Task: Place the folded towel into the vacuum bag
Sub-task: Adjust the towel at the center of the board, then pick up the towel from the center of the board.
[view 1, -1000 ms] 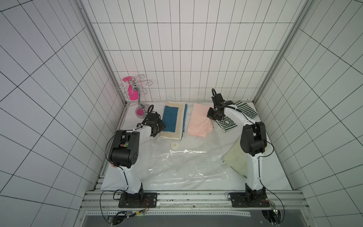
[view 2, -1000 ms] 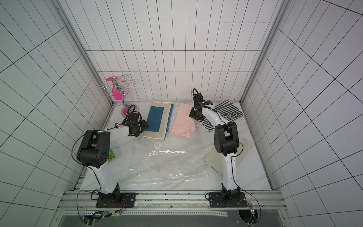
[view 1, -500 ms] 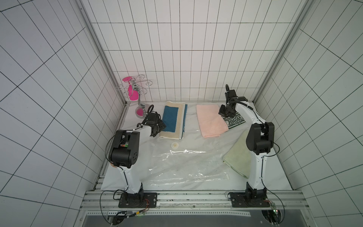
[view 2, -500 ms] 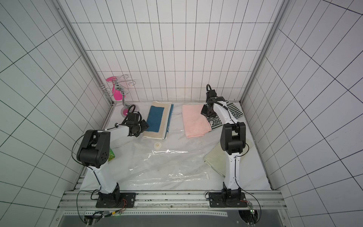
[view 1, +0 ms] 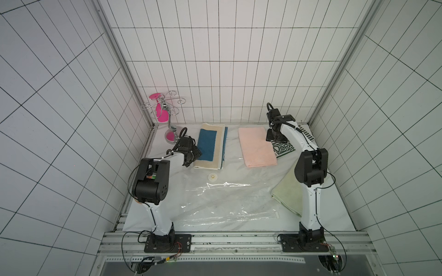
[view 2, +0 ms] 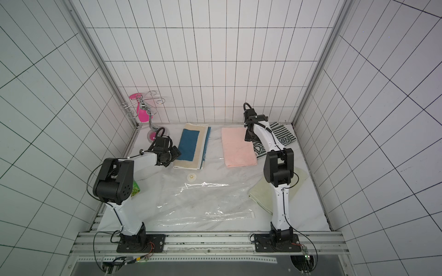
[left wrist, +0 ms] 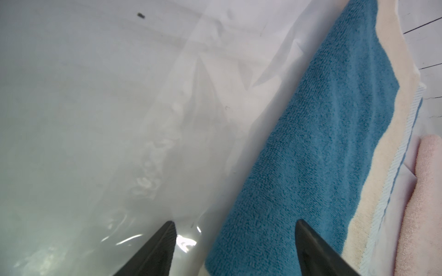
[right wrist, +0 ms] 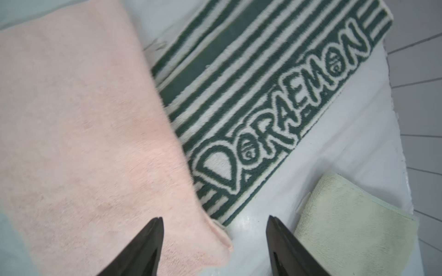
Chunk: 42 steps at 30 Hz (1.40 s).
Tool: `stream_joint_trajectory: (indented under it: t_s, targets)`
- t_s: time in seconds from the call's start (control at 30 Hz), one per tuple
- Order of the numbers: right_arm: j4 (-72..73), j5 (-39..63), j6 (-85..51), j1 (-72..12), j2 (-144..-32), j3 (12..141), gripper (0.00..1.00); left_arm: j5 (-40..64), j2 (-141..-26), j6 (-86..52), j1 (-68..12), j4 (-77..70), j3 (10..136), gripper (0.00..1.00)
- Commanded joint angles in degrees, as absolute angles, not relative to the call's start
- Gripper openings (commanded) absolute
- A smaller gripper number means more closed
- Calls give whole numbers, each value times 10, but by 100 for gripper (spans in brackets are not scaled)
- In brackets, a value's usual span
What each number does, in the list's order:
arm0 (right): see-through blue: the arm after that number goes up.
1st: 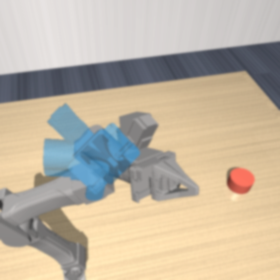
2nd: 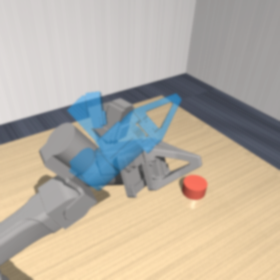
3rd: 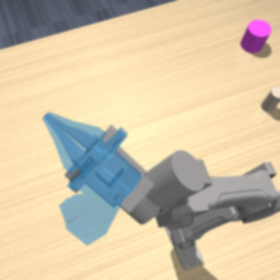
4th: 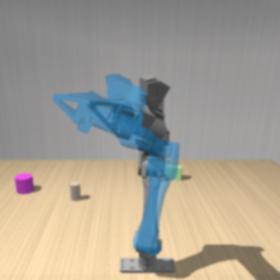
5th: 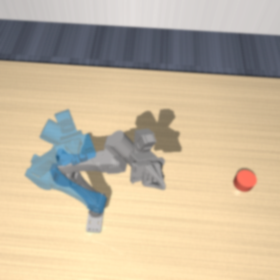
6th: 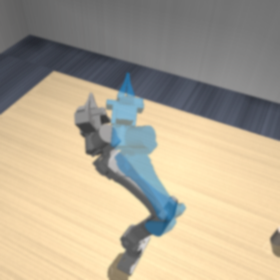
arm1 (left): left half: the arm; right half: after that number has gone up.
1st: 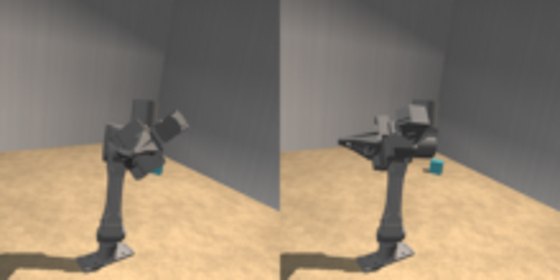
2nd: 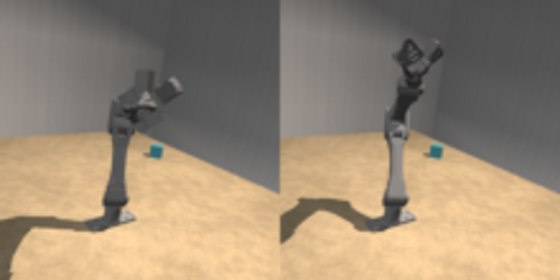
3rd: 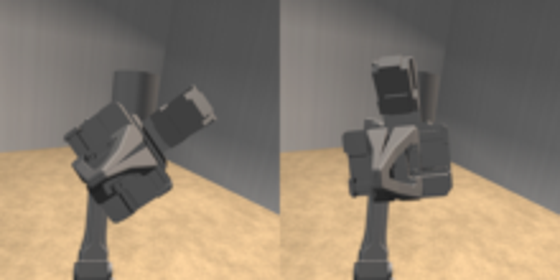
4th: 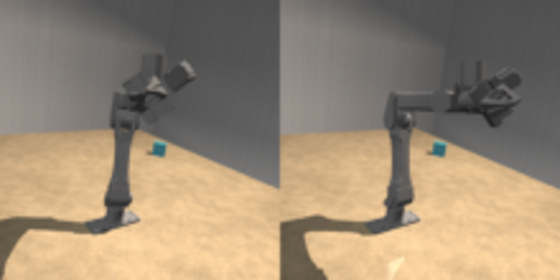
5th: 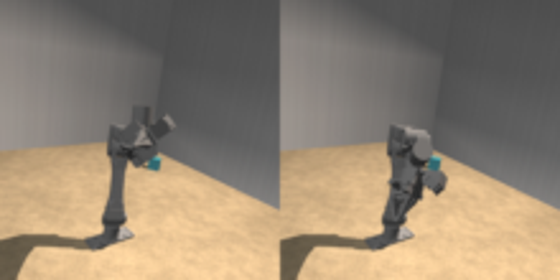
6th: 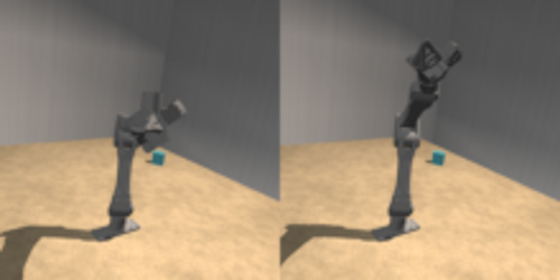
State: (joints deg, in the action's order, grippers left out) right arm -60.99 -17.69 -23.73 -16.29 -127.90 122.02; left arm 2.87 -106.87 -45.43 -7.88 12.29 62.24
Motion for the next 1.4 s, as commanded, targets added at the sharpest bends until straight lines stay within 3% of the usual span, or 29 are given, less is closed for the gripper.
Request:
stream_joint_trajectory:
  t_s: [0.0, 0.33, 0.5, 0.63, 0.9, 1.13, 1.37]
  targets:
    - [-647, -168, -185, -227, -1319, 1267, 72, 34, -1057, -466, -80, 164, 626, 80]
    - [-680, -91, -170, -264, -1487, 1456, 74, 41, -1052, -464, -84, 165, 625, 80]
    - [-679, -119, -183, -262, -1520, 1453, 67, 42, -1052, -463, -84, 166, 626, 80]
    - [-678, -90, -203, -246, -1519, 1427, 39, 39, -1053, -464, -82, 170, 625, 80]
    - [-658, -85, -165, -228, -1421, 1490, 0, 20, -1050, -469, -80, 181, 621, 80]
    - [-637, -15, -189, -146, -1292, 1468, 0, 25, -1051, -472, -80, 183, 623, 80]
    - [-688, -90, -145, -68, -1210, 1458, 0, 57, -1044, -479, -81, 198, 641, 79]
